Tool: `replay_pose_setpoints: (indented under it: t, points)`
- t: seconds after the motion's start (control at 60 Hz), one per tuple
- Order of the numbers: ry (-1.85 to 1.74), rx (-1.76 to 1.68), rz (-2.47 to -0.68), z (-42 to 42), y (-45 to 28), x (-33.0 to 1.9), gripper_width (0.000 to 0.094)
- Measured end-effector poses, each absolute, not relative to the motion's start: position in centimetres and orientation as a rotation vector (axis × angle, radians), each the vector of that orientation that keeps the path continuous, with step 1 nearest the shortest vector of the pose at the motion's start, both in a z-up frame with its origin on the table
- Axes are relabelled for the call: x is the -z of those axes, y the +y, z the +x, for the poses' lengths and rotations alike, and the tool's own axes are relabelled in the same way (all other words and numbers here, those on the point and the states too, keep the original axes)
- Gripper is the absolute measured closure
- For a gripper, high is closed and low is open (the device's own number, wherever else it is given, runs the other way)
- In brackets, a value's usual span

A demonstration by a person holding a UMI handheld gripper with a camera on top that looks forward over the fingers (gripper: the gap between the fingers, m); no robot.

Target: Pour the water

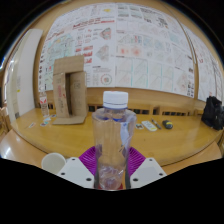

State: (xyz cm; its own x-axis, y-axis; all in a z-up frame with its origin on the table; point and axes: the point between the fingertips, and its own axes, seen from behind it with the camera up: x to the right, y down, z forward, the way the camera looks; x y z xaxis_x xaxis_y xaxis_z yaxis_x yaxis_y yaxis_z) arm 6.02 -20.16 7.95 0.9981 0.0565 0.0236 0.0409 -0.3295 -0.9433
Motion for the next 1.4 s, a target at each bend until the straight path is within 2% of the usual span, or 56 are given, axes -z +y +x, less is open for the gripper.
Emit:
replay_pose_setpoints:
  t: [0.133,0.15,0.267,0.417,0.467,0.533,0.583,0.633,1.0,1.183,1.4]
  points:
    - [-0.062,-0.028,-1.948,6.0,-21.4,-3.9,0.0582]
    - [-0.054,-0.032,-1.892,6.1,-20.9,-4.5,0.0578]
    - [-0.061,-0.025,-1.869,6.0,-21.2,-4.4,0.0554]
    - [-0.067,-0.002,-1.905,6.1,-21.2,-4.2,0.0424]
    - [-0.057,0.008,-1.955,6.2,-21.7,-3.7,0.0346]
    - [-0.048,0.020,-2.010,6.5,-22.5,-3.1,0.0070]
    - [-0.045,0.033,-2.015,6.4,-23.7,-3.7,0.0109]
    - [-0.048,0.060,-2.011,6.3,-25.0,-4.8,0.0073]
    - [0.005,0.163,-2.046,0.8,-43.1,-12.9,0.0085]
    - [0.001,0.188,-2.040,-3.0,-51.7,-15.2,0.0083]
    - [0.027,0.196,-2.017,-4.9,-56.8,-17.0,0.0089]
